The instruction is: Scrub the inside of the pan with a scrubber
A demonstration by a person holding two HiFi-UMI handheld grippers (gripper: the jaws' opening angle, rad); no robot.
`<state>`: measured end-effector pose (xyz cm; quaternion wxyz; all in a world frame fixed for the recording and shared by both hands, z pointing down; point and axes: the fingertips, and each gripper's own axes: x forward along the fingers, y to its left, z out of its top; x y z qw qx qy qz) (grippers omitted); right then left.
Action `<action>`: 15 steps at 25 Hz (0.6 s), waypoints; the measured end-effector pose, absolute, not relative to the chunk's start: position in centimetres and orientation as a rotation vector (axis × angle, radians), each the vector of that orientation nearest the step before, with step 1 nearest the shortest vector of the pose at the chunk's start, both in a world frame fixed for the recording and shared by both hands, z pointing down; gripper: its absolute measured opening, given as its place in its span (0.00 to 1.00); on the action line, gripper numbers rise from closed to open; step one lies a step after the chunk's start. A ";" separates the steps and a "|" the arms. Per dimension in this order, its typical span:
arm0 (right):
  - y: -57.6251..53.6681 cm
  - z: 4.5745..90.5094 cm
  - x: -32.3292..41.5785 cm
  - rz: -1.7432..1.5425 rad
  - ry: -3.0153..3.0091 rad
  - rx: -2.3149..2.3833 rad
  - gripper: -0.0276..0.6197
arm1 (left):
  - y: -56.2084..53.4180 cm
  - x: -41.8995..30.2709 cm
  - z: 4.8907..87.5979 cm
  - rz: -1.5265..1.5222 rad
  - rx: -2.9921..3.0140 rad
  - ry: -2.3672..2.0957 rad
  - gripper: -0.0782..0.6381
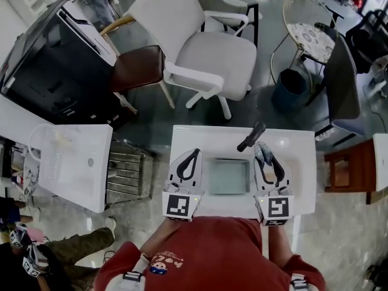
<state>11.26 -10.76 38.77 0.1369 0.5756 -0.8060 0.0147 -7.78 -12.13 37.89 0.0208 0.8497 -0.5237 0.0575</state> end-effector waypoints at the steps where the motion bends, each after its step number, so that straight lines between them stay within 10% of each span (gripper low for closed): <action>1: -11.0 37.8 11.3 0.026 -2.340 1.688 0.31 | -12.1 -7.9 37.2 0.167 2.638 -1.628 0.12; 15: -14.5 27.6 11.8 -0.296 -2.411 1.937 0.31 | -14.4 -9.5 27.7 0.016 2.729 -1.721 0.12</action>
